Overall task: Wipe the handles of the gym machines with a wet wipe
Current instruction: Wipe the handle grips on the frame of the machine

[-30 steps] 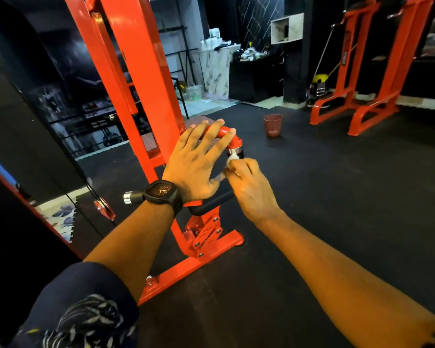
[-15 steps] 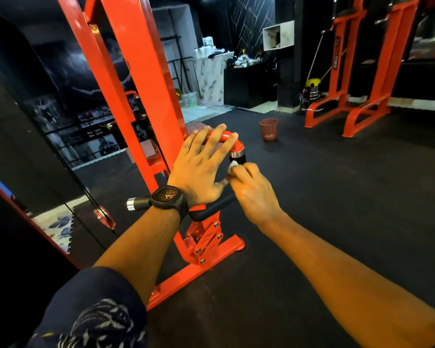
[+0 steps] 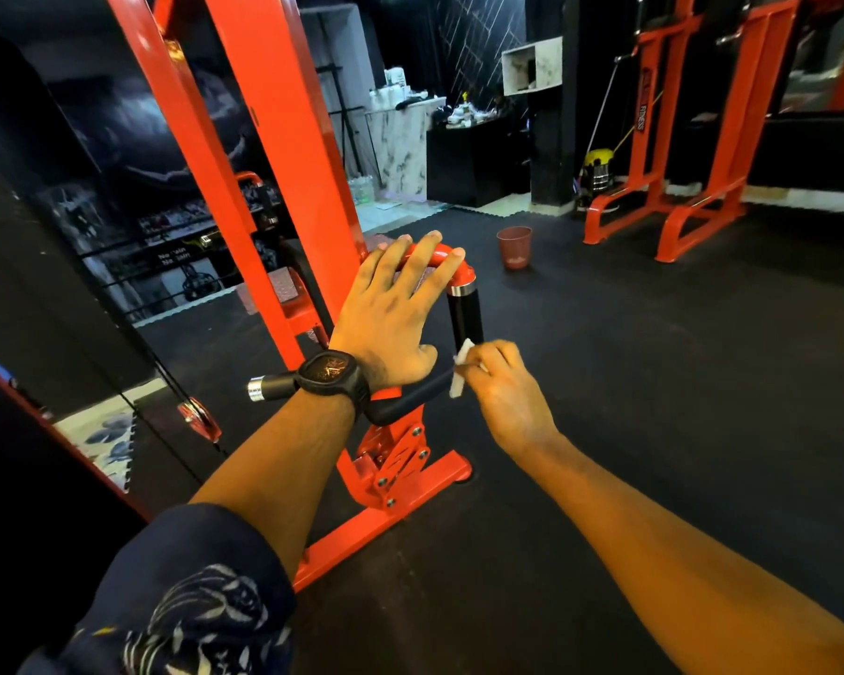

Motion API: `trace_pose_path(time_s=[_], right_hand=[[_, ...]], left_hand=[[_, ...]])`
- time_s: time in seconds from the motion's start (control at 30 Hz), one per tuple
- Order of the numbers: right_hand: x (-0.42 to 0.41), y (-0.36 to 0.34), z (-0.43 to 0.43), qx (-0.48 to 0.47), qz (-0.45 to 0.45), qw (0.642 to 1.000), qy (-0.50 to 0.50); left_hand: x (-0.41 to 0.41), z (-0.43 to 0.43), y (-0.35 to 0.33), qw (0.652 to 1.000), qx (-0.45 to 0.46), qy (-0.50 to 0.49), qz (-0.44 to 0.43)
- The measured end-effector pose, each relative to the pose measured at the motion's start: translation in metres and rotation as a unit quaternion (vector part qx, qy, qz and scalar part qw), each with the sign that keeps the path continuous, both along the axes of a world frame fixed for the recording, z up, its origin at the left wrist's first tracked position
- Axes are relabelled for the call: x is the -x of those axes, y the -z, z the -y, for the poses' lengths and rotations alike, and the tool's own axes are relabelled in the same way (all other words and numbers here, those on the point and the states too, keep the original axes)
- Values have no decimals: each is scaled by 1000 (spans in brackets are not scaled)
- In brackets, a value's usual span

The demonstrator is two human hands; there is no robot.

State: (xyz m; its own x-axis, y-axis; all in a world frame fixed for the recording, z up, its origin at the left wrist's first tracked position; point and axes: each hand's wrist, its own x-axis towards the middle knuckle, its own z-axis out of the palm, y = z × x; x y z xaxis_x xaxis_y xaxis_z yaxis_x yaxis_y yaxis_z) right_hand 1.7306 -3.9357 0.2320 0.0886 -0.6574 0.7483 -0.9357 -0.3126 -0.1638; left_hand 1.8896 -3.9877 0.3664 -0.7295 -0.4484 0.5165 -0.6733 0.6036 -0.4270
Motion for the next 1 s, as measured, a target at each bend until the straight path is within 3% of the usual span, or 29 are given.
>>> trace_pose_path(time_s=[0.2,0.43,0.63,0.8,0.87,1.0], right_hand=[[-4,-9,-9,-47,169,984,36],[-7,-6,-3,43,377,925,-25],[4,-32,21,62,425,900,-72],[16,-28,20,-40,473,874,-104],[20,-47,30,-29,508,852,-122],[22,-52,38,-52,511,843,-163]], left_hand=[[2,0,2,1000,10,-5,-6],[8,1,9,999,17,-18,-27],[10,-1,9,999,30,-17,-42],[13,-4,10,998,25,-28,-48],[14,-4,10,998,21,-34,-50],[16,-6,11,997,15,-41,-62]])
